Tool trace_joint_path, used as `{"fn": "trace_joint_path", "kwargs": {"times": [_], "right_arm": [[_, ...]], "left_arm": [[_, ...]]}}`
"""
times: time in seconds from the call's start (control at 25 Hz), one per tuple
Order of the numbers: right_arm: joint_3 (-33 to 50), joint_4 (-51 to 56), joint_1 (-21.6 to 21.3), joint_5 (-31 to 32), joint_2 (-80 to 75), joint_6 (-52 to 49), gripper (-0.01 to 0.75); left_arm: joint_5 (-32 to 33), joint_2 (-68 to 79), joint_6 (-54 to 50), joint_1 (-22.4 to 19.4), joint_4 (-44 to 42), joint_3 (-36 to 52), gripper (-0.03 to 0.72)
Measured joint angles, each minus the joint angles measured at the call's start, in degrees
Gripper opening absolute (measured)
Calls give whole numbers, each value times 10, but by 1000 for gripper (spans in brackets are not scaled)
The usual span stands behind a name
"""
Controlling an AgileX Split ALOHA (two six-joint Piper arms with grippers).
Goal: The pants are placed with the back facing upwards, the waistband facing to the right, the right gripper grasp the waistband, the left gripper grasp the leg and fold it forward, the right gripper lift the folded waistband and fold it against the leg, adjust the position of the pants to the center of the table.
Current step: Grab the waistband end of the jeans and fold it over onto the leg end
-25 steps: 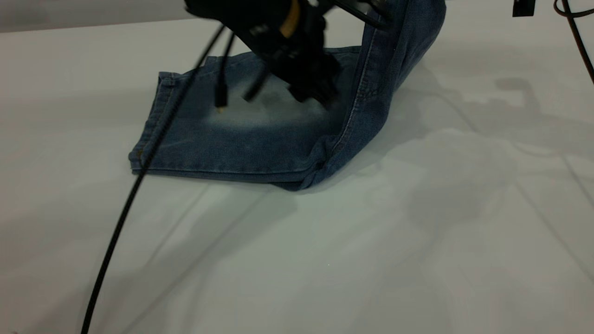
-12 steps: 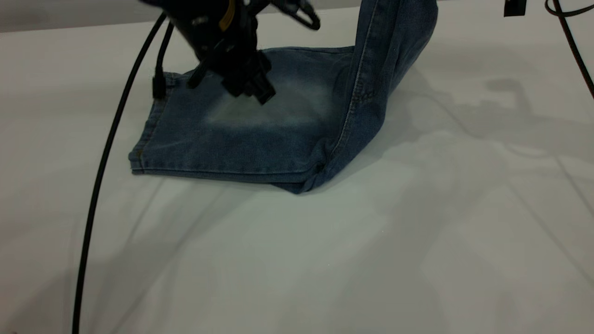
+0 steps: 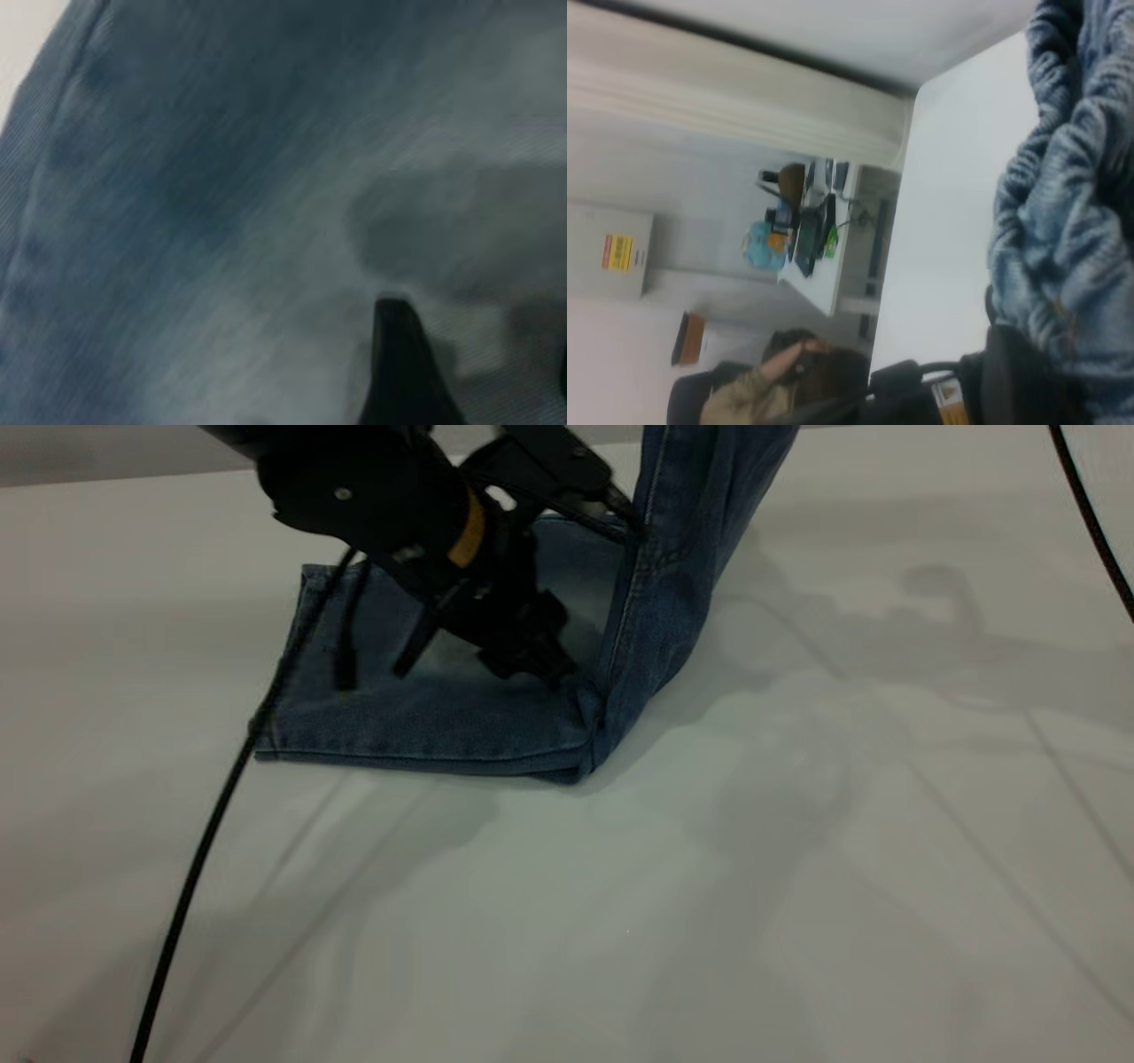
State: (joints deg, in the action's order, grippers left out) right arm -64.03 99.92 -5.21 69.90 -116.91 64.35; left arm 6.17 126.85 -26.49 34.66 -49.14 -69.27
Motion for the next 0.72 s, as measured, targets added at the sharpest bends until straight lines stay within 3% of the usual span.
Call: {"fn": "trace_joint_path", "kwargs": {"times": [0.32, 0.72], "right_arm": [[1, 1, 24, 1, 0, 2, 113], [1, 1, 24, 1, -1, 5, 113]], "left_arm": [[-4, -3, 0, 20, -3, -1, 395], [46, -84, 4, -57, -49, -1, 395]]}}
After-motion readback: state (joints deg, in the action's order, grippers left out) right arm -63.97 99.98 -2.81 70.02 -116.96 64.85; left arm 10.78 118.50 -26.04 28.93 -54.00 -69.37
